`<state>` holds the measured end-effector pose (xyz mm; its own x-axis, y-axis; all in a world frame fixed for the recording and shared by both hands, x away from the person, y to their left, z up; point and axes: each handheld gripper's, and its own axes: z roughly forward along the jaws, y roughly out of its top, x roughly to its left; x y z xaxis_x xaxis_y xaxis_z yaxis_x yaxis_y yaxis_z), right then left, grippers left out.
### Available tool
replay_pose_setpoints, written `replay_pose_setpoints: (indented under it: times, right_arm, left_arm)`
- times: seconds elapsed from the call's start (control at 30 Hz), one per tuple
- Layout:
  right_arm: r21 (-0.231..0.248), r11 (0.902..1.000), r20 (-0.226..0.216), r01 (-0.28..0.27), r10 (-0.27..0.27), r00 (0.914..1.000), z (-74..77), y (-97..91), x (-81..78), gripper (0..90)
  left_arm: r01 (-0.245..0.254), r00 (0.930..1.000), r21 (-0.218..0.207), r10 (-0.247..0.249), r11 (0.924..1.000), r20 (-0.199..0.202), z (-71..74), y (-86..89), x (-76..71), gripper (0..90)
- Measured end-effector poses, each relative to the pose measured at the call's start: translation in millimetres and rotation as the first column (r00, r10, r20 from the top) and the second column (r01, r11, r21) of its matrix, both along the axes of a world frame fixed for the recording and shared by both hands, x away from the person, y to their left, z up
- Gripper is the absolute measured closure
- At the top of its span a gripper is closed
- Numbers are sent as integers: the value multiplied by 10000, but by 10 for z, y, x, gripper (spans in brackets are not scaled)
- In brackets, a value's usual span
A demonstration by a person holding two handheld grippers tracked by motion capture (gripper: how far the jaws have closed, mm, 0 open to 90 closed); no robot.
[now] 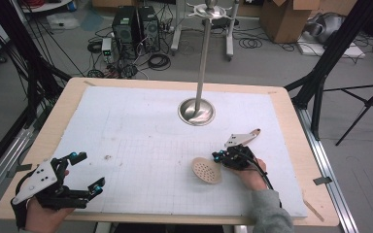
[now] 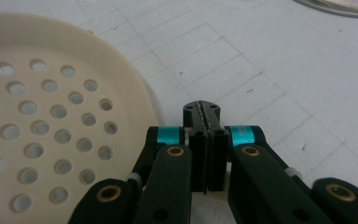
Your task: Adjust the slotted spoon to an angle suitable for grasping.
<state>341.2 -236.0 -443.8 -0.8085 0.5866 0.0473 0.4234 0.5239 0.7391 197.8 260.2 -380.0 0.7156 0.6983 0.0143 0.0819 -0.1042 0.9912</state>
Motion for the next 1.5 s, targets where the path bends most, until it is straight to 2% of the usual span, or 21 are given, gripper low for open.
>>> replay_pose_setpoints:
  times: [0.23,0.5,0.53,0.87,1.03,1.07,1.17,1.2,1.23,1.3,1.33,1.37,1.4,1.5]
  right_arm:
    - [452,9990,-74,-47,50,10000,-32,-119,-112,900]
    - [339,9991,7,-270,270,9996,-25,-248,-292,900]
    - [357,9988,-43,-339,341,9994,-24,-305,-374,900]
    - [363,9975,169,-612,606,9980,-32,-588,-730,900]
    - [352,9969,146,-702,697,9975,-26,-629,-763,900]
    - [212,9963,266,-830,825,9962,-2,-616,-759,900]
    - [285,9965,515,-785,769,9957,49,-633,-770,900]
    - [313,9982,901,-520,490,9947,142,-717,-777,900]
    - [329,9985,910,-437,405,9950,163,-748,-781,900]
    - [546,9985,1128,70,-131,9935,226,-937,-768,900]
    - [650,9974,1076,300,-369,9935,237,-1033,-762,900]
    - [650,9974,1076,300,-369,9935,237,-1033,-762,900]
    - [711,9935,877,890,-951,9916,225,-1227,-742,900]
    - [701,9878,708,1388,-1437,9871,161,-1393,-715,900]
  left_arm:
    - [40,10000,-22,-40,10000,-43,-9,-7,16,45]
    - [120,9999,-4,-120,9999,-71,-10,-38,27,45]
    - [130,9999,-15,-130,9999,-70,-9,-43,31,45]
    - [170,9998,14,-170,9999,-98,-14,-74,40,45]
    - [221,9997,18,-221,9998,-87,-10,-90,37,45]
    - [238,9997,10,-238,9997,-94,-13,-96,41,45]
    - [246,9996,0,-246,9997,-112,-15,-96,47,45]
    - [259,9996,-9,-259,9997,-118,-16,-93,52,45]
    - [255,9996,2,-255,9997,-112,-17,-91,56,45]
    - [261,9996,-7,-261,9997,-115,-18,-93,57,45]
    - [259,9996,-16,-259,9997,-118,-20,-96,57,45]
    - [259,9996,-16,-259,9997,-118,-20,-96,57,45]
    - [270,9995,21,-269,9996,-138,-22,-103,58,45]
    - [277,9995,38,-277,9996,-135,-24,-125,59,45]
